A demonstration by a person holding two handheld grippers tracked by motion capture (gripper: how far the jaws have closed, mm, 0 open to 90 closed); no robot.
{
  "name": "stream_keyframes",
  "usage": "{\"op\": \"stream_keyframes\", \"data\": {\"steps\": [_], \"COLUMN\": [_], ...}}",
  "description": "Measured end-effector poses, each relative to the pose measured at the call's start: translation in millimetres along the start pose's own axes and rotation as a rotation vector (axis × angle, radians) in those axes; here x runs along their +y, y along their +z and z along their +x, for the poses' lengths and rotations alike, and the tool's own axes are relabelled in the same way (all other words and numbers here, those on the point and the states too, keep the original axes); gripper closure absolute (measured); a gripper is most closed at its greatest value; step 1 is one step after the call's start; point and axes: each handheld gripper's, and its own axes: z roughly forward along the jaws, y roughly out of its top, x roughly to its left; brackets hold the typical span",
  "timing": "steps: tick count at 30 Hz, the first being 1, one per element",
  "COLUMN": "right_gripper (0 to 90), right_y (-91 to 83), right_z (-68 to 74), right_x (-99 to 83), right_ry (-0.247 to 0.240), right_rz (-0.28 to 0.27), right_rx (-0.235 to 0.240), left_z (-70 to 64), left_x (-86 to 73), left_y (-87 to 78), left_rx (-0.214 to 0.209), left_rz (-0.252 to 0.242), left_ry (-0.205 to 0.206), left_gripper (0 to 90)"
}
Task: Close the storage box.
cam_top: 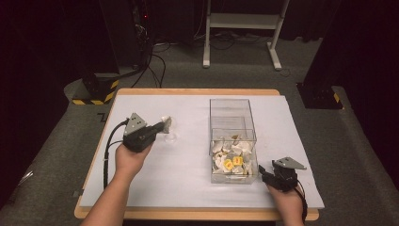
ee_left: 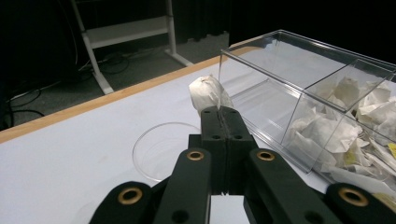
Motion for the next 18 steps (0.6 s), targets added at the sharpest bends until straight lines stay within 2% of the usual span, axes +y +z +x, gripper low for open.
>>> {"op": "stream_keyframes", "data": {"steps": [9, 18], "right_gripper": [39.3, 39.3], "right_y": [0.1, 0.0], "right_z": [0.2, 0.0], "right_x": [0.0, 0.0], "right_ry": [0.0, 0.0], "right_rz": [-0.001, 0.001], "right_rx": [-0.002, 0.001], "left_z": [6.0, 17.0], "left_x": [-3.0, -4.6], "left_y": [4.2, 15.7], "left_rx": [0.012, 0.022], "left_rz": [0.012, 0.037], "left_ry": [-0.016, -0.054], "left_gripper": [89.8, 89.8]}}
